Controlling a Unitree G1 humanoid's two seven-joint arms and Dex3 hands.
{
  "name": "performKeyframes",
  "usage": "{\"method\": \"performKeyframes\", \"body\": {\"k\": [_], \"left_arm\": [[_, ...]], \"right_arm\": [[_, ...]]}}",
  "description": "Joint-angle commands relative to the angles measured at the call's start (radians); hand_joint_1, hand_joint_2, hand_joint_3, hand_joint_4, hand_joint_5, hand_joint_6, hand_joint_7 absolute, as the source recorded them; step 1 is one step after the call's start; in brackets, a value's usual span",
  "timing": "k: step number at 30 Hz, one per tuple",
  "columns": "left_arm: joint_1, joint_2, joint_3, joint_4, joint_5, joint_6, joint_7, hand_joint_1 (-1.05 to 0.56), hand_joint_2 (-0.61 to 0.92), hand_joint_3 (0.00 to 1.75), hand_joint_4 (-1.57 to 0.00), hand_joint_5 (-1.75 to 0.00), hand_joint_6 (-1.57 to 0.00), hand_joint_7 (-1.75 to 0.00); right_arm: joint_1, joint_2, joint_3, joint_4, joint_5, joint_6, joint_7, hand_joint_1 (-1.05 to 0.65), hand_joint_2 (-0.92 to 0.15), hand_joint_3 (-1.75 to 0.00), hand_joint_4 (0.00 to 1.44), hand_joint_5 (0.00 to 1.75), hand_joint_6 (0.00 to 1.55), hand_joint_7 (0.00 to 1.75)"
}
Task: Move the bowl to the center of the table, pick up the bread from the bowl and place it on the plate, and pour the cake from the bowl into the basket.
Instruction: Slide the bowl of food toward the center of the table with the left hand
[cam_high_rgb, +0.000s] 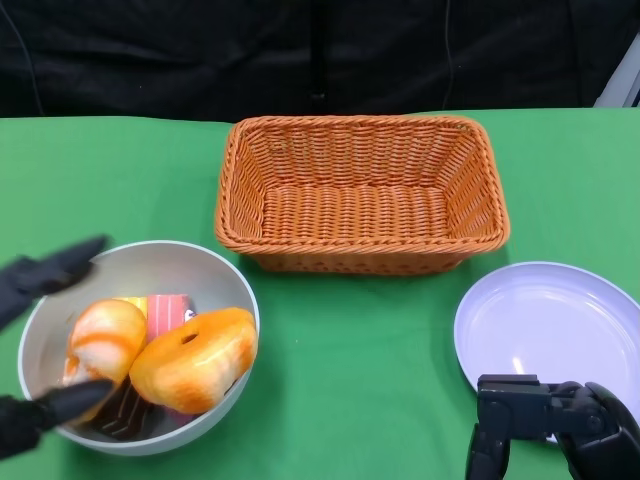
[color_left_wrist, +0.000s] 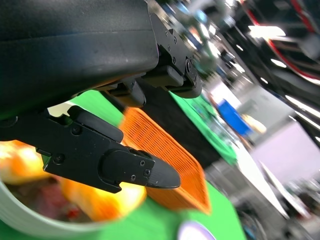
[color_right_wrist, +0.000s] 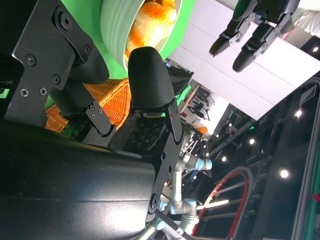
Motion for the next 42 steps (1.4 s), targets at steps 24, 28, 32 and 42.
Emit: {"method": "performKeyframes", "body": {"k": [24, 28, 32, 42], "left_arm": [[-0.093, 0.009, -0.007, 0.105, 0.202, 0.433, 0.121, -0.49, 0.92, 0.43, -0.05, -0.31, -0.16, 0.0], [-0.124, 0.009, -0.017, 0.131, 0.155, 0.538, 0.096, -0.48, 0.92, 0.47, -0.01, -0.29, -0.1, 0.0], [-0.18, 0.033, -0.037, 0.182, 0.082, 0.734, 0.015, -0.55, 0.92, 0.5, 0.0, -0.09, -0.05, -0.01], [-0.291, 0.034, -0.015, 0.302, -0.157, 1.04, -0.135, -0.59, 0.92, 0.53, 0.0, 0.0, 0.0, 0.0]], "right_arm": [[0.015, -0.006, 0.014, -0.014, -0.053, -0.018, 0.006, 0.23, -0.02, -1.75, 1.09, 1.75, 1.02, 1.47], [0.018, -0.008, 0.012, -0.016, -0.054, -0.021, 0.006, 0.22, -0.03, -1.75, 1.08, 1.75, 1.02, 1.47], [0.018, -0.01, 0.014, -0.015, -0.046, -0.024, 0.009, 0.22, -0.03, -1.75, 1.08, 1.75, 1.02, 1.47], [0.027, -0.011, 0.013, -0.022, -0.041, -0.024, 0.012, 0.21, -0.03, -1.75, 1.07, 1.75, 1.02, 1.47]]}}
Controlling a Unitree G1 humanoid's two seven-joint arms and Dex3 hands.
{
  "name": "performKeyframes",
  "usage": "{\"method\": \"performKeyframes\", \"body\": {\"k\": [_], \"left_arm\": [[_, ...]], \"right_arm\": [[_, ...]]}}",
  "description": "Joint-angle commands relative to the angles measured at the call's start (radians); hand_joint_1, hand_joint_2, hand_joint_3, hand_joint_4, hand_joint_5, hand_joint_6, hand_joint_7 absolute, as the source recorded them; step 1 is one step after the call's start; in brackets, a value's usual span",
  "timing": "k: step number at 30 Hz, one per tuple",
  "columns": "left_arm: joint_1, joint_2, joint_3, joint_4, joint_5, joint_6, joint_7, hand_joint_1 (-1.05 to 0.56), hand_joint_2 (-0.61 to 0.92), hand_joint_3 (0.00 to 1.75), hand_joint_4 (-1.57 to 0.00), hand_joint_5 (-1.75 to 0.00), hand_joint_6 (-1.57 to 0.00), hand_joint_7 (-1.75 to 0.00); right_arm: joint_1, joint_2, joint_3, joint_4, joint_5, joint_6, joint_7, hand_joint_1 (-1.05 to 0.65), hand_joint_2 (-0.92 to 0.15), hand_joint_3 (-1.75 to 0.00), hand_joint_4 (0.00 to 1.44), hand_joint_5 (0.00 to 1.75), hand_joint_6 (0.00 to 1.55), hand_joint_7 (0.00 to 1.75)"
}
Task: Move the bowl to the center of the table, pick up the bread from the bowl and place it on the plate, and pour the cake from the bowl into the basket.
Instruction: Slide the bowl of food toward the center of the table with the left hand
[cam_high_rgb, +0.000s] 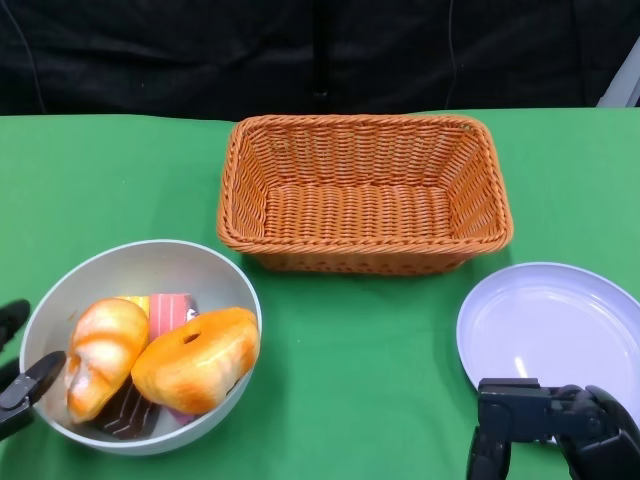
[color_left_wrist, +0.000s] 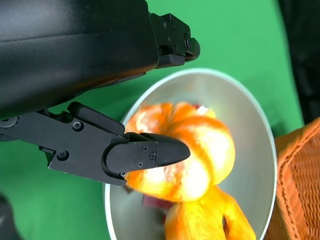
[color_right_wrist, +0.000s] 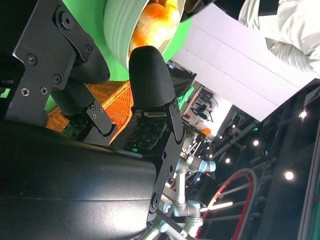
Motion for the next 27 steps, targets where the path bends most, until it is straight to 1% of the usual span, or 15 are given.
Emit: {"method": "performKeyframes", "body": {"k": [1, 5, 8, 11, 17, 22, 27], "left_arm": [[-0.039, 0.006, 0.033, 0.038, -0.089, 0.099, -0.032, -0.58, 0.92, 0.53, 0.0, 0.0, 0.0, 0.0], [-0.074, 0.011, 0.028, 0.064, -0.176, 0.199, -0.071, -0.57, 0.92, 0.58, 0.0, 0.0, 0.0, 0.0], [-0.086, 0.006, 0.031, 0.056, -0.232, 0.252, -0.089, -0.6, 0.92, 0.6, 0.0, 0.0, 0.0, 0.0], [-0.091, -0.01, 0.037, 0.034, -0.285, 0.295, -0.087, -0.63, 0.92, 0.56, 0.0, 0.0, 0.0, 0.0], [-0.075, -0.047, 0.044, -0.037, -0.36, 0.349, -0.061, -0.66, 0.92, 0.55, 0.0, 0.0, 0.0, 0.0], [-0.058, -0.07, 0.042, -0.097, -0.398, 0.385, -0.048, -0.69, 0.92, 0.57, 0.0, 0.0, 0.0, 0.0], [-0.047, -0.097, 0.023, -0.149, -0.431, 0.431, -0.036, -0.68, 0.92, 0.59, 0.0, 0.0, 0.0, 0.0]], "right_arm": [[0.017, -0.004, 0.015, -0.024, -0.041, -0.024, 0.008, 0.21, -0.04, -1.75, 1.07, 1.75, 1.02, 1.47], [0.019, -0.004, 0.017, -0.027, -0.037, -0.021, 0.011, 0.2, -0.05, -1.75, 1.07, 1.75, 1.01, 1.48], [0.021, -0.003, 0.017, -0.031, -0.039, -0.017, 0.013, 0.19, -0.05, -1.75, 1.07, 1.75, 1.01, 1.48], [0.02, -0.001, 0.018, -0.03, -0.039, -0.017, 0.012, 0.19, -0.05, -1.75, 1.07, 1.75, 1.01, 1.48], [0.02, 0.0, 0.02, -0.033, -0.043, -0.015, 0.012, 0.19, -0.05, -1.75, 1.06, 1.75, 1.0, 1.48], [0.016, 0.003, 0.019, -0.026, -0.051, -0.026, 0.008, 0.19, -0.05, -1.75, 1.06, 1.75, 1.0, 1.48], [0.022, 0.005, 0.019, -0.034, -0.049, -0.02, 0.008, 0.2, -0.04, -1.75, 1.07, 1.75, 1.0, 1.48]]}}
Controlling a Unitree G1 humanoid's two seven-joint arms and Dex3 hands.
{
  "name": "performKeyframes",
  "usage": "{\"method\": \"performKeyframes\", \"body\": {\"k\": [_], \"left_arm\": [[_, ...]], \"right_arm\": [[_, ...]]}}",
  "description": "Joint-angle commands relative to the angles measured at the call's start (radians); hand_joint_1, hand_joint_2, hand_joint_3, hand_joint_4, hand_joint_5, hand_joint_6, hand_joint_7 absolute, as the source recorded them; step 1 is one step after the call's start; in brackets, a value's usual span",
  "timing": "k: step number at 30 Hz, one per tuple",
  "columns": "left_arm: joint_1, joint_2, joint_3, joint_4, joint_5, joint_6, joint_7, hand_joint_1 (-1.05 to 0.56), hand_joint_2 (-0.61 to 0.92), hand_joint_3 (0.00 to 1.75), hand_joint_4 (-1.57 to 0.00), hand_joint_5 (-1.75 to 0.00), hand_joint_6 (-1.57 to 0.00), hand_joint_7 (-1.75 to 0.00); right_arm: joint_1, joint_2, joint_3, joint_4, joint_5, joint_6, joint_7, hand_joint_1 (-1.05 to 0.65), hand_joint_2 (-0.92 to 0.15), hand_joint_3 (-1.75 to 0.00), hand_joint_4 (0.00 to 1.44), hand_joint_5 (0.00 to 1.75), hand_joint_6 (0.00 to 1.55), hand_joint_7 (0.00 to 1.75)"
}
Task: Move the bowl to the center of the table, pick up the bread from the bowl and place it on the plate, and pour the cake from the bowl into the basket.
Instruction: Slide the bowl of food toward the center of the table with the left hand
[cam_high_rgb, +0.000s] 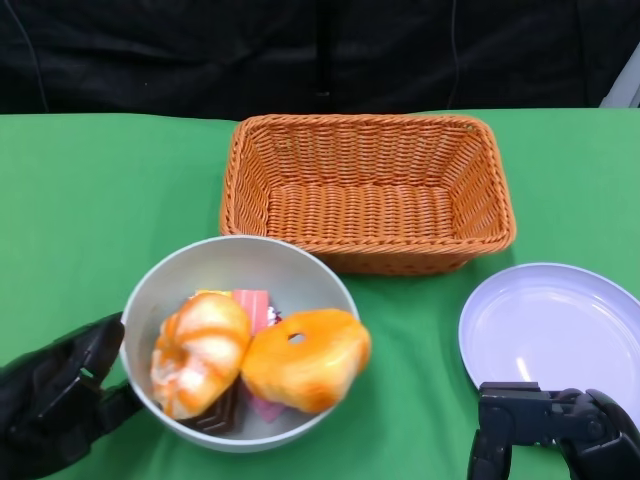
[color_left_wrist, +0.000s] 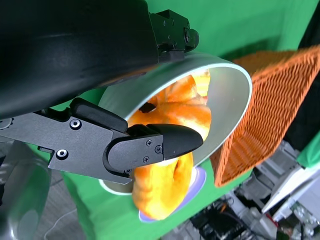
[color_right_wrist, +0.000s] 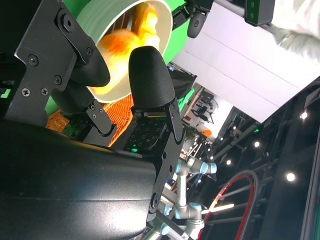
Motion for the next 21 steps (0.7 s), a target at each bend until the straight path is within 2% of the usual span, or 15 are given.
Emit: {"method": "performKeyframes", "body": {"k": [1, 6, 7, 9, 10, 13, 14, 16, 18, 19, 21], "left_arm": [[0.005, -0.012, -0.01, -0.038, -0.033, 0.031, 0.021, -0.68, 0.92, 0.59, 0.0, 0.0, 0.0, 0.0], [0.007, -0.01, -0.061, -0.065, -0.019, 0.028, 0.027, -0.7, 0.92, 0.61, 0.0, 0.0, 0.0, 0.0], [0.006, -0.009, -0.069, -0.066, -0.017, 0.027, 0.026, -0.7, 0.92, 0.61, 0.0, 0.0, 0.0, 0.0], [0.002, -0.01, -0.085, -0.067, -0.018, 0.029, 0.026, -0.7, 0.92, 0.61, 0.0, 0.0, 0.0, 0.0], [0.0, -0.01, -0.091, -0.067, -0.02, 0.032, 0.027, -0.71, 0.92, 0.59, 0.0, 0.0, 0.0, 0.0], [-0.005, -0.013, -0.107, -0.072, -0.019, 0.04, 0.04, -0.71, 0.92, 0.58, 0.0, 0.0, 0.0, 0.0], [-0.007, -0.015, -0.114, -0.076, -0.016, 0.045, 0.049, -0.71, 0.92, 0.56, 0.0, 0.0, 0.0, 0.0], [-0.014, -0.02, -0.127, -0.078, -0.014, 0.053, 0.067, -0.72, 0.92, 0.53, 0.0, 0.0, 0.0, 0.0], [-0.02, -0.028, -0.129, -0.075, -0.022, 0.065, 0.081, -0.72, 0.92, 0.52, 0.0, 0.0, 0.0, 0.0], [-0.025, -0.038, -0.127, -0.071, -0.031, 0.076, 0.09, -0.71, 0.92, 0.51, 0.0, 0.0, 0.0, 0.0], [-0.034, -0.047, -0.135, -0.067, -0.034, 0.089, 0.094, -0.7, 0.92, 0.49, 0.0, 0.0, 0.0, 0.0]], "right_arm": [[0.014, 0.003, 0.019, -0.033, -0.053, -0.021, 0.004, 0.2, -0.04, -1.75, 1.07, 1.75, 1.0, 1.48], [0.008, 0.009, 0.021, -0.05, -0.047, -0.011, 0.007, 0.21, -0.07, -1.75, 1.02, 1.71, 0.96, 1.46], [0.007, 0.009, 0.022, -0.059, -0.045, -0.006, 0.009, 0.1, -0.08, -1.72, 0.9, 1.65, 0.83, 1.4], [0.0, 0.005, 0.019, -0.083, -0.052, 0.016, 0.019, 0.04, -0.09, -1.69, 0.84, 1.62, 0.76, 1.37], [-0.004, 0.001, 0.017, -0.095, -0.058, 0.029, 0.025, 0.01, -0.1, -1.65, 0.69, 1.53, 0.6, 1.3], [-0.011, -0.011, 0.007, -0.129, -0.074, 0.073, 0.045, -0.01, -0.11, -1.6, 0.61, 1.49, 0.49, 1.28], [-0.014, -0.017, 0.001, -0.145, -0.082, 0.094, 0.055, -0.05, -0.15, -1.47, 0.41, 1.46, 0.32, 1.28], [-0.022, -0.025, -0.006, -0.17, -0.091, 0.126, 0.069, -0.11, -0.19, -1.35, 0.24, 1.47, 0.18, 1.3], [-0.032, -0.03, -0.011, -0.184, -0.098, 0.145, 0.075, -0.14, -0.21, -1.3, 0.19, 1.48, 0.13, 1.31], [-0.041, -0.035, -0.016, -0.193, -0.107, 0.158, 0.079, -0.22, -0.28, -1.16, 0.1, 1.5, 0.05, 1.28], [-0.057, -0.042, -0.023, -0.214, -0.126, 0.192, 0.088, -0.3, -0.36, -0.99, 0.02, 1.47, 0.01, 1.2]]}}
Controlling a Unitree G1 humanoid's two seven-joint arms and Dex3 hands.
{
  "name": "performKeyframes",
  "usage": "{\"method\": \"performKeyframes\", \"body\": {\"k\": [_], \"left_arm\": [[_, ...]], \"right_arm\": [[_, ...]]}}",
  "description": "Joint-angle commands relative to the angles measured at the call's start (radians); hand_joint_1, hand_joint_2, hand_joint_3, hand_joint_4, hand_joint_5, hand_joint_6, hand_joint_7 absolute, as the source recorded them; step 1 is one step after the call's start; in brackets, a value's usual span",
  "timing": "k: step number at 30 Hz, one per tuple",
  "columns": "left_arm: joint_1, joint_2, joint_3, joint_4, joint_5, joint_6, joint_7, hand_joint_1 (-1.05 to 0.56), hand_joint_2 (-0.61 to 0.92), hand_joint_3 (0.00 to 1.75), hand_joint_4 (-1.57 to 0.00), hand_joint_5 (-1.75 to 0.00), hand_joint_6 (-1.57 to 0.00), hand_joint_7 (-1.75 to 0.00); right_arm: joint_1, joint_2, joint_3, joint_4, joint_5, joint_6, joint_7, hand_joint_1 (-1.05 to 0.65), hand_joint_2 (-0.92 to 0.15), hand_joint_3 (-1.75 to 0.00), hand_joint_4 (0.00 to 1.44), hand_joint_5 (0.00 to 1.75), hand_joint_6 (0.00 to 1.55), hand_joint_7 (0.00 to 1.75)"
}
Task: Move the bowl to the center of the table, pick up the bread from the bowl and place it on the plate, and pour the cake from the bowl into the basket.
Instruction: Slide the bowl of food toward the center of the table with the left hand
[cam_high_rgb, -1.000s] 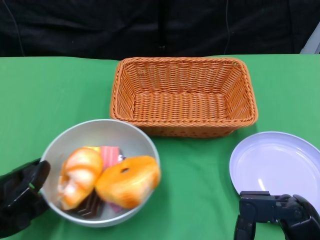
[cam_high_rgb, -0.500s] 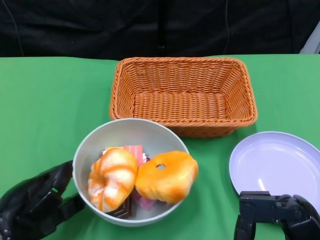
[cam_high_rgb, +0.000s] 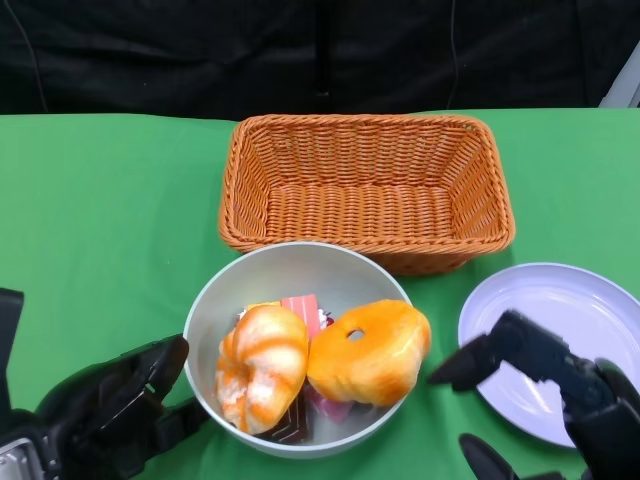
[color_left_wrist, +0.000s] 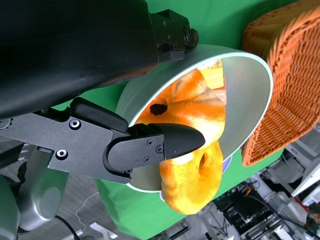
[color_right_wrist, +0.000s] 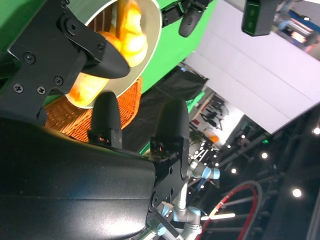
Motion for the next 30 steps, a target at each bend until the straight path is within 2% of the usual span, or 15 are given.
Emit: {"method": "performKeyframes", "body": {"k": [1, 5, 6, 7, 8, 10, 13, 17, 21, 30], "left_arm": [[-0.026, -0.007, -0.011, -0.006, -0.011, 0.018, 0.01, -0.7, 0.92, 0.49, 0.0, 0.0, 0.0, 0.0], [-0.028, -0.007, -0.013, -0.007, -0.008, 0.022, 0.009, -0.7, 0.92, 0.5, 0.0, 0.0, 0.0, 0.0], [-0.035, -0.008, -0.029, 0.001, -0.004, 0.017, -0.001, -0.7, 0.92, 0.5, 0.0, 0.0, 0.0, 0.0], [-0.041, -0.008, -0.041, 0.006, -0.001, 0.013, -0.008, -0.69, 0.92, 0.51, 0.0, 0.0, 0.0, 0.0], [-0.045, -0.009, -0.054, 0.009, 0.002, 0.011, -0.013, -0.69, 0.92, 0.51, 0.0, 0.0, 0.0, 0.0], [-0.051, -0.01, -0.073, 0.01, 0.004, 0.012, -0.012, -0.69, 0.92, 0.52, 0.0, 0.0, 0.0, 0.0], [-0.053, -0.015, -0.085, 0.007, 0.003, 0.013, -0.002, -0.69, 0.92, 0.52, 0.0, 0.0, -0.01, 0.0], [-0.054, -0.016, -0.095, 0.004, 0.007, 0.01, -0.001, -0.69, 0.92, 0.51, 0.0, 0.0, -0.01, -0.01], [-0.055, -0.011, -0.129, -0.005, 0.02, 0.005, -0.005, -0.68, 0.92, 0.48, 0.0, 0.0, 0.0, 0.0], [-0.039, 0.032, -0.173, -0.043, 0.092, -0.048, 0.005, -0.66, 0.92, 0.46, -0.03, -0.01, -0.03, -0.01]], "right_arm": [[-0.015, -0.011, 0.016, -0.078, -0.083, 0.014, 0.022, -0.32, -0.4, -0.92, 0.01, 1.43, 0.0, 1.16], [-0.018, -0.015, 0.021, -0.09, -0.09, 0.036, 0.021, -0.34, -0.43, -0.86, 0.0, 1.4, 0.0, 1.12], [-0.044, -0.028, 0.017, -0.101, -0.125, 0.079, 0.048, -0.34, -0.43, -0.85, 0.0, 1.4, 0.0, 1.12], [-0.064, -0.037, 0.014, -0.111, -0.151, 0.114, 0.069, -0.4, -0.56, -0.63, 0.0, 1.24, 0.0, 1.02], [-0.085, -0.042, 0.014, -0.113, -0.173, 0.146, 0.086, -0.43, -0.63, -0.5, 0.0, 1.18, 0.0, 0.99], [-0.113, -0.041, 0.022, -0.109, -0.21, 0.193, 0.104, -0.41, -0.66, -0.33, 0.0, 1.1, 0.0, 0.94], [-0.134, -0.039, 0.032, -0.099, -0.253, 0.229, 0.112, -0.42, -0.7, -0.23, 0.0, 1.05, 0.0, 0.9], [-0.145, -0.042, 0.04, -0.091, -0.285, 0.251, 0.112, -0.43, -0.75, -0.16, 0.0, 1.01, 0.0, 0.87], [-0.188, -0.059, 0.05, 0.011, -0.382, 0.236, 0.061, -0.48, -0.83, -0.07, 0.0, 0.91, 0.02, 0.77], [-0.253, -0.113, 0.061, 0.184, -0.536, 0.232, -0.035, -0.49, -0.89, -0.02, 0.0, 0.89, 0.12, 0.61]]}}
